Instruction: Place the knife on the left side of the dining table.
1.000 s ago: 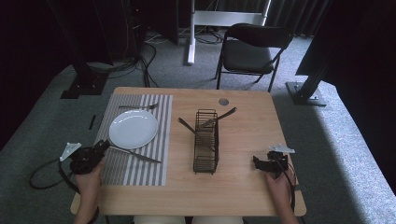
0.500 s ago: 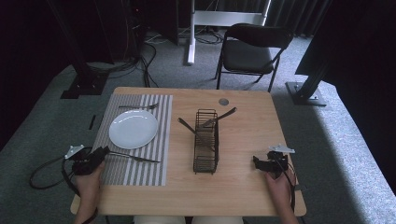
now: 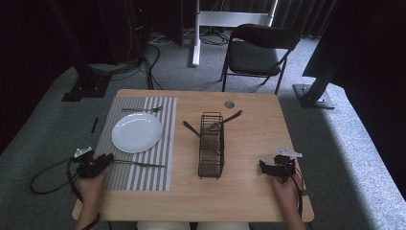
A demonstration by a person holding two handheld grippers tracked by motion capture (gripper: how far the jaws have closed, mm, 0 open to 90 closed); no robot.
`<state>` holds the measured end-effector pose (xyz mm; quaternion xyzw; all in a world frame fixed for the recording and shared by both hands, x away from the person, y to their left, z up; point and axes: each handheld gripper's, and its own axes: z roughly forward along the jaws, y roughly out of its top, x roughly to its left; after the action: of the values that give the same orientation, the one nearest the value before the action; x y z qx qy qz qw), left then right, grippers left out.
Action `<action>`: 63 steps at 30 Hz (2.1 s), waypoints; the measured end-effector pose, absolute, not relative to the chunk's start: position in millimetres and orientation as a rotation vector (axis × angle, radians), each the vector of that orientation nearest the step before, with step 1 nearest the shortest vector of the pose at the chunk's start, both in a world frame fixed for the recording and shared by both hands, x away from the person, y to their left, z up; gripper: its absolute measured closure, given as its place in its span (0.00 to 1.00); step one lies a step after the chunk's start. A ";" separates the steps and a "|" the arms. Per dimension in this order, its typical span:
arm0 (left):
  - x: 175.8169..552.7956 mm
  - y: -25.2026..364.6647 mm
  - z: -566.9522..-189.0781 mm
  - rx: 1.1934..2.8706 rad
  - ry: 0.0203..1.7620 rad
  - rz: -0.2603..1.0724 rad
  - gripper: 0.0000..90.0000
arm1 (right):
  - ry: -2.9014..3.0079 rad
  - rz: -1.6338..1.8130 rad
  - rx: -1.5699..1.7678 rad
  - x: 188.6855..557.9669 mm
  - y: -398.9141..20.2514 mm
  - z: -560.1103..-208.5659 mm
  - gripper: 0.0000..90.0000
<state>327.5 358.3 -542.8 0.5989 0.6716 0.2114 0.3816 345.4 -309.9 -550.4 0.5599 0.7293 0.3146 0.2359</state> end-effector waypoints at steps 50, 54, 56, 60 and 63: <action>263.4 308.9 -543.6 1.832 1.574 0.758 0.00 | 1.994 0.861 1.541 345.2 -309.9 -550.4 0.14; 262.2 309.7 -543.8 1.811 1.615 0.769 0.00 | 1.994 0.861 1.541 345.2 -310.0 -550.4 0.14; 261.7 308.7 -543.6 1.798 1.648 0.806 0.00 | 1.994 0.861 1.541 345.2 -310.0 -550.4 0.14; 262.7 308.0 -544.0 1.797 1.671 0.815 0.00 | 1.994 0.861 1.541 345.2 -310.0 -550.4 0.14; 265.0 306.9 -544.7 1.821 1.683 0.806 0.00 | 1.994 0.861 1.542 345.2 -310.0 -550.4 0.14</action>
<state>265.0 306.9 -544.7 0.6738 0.6225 0.2980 0.2639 345.2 -310.0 -550.4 0.5623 0.7275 0.3140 0.2367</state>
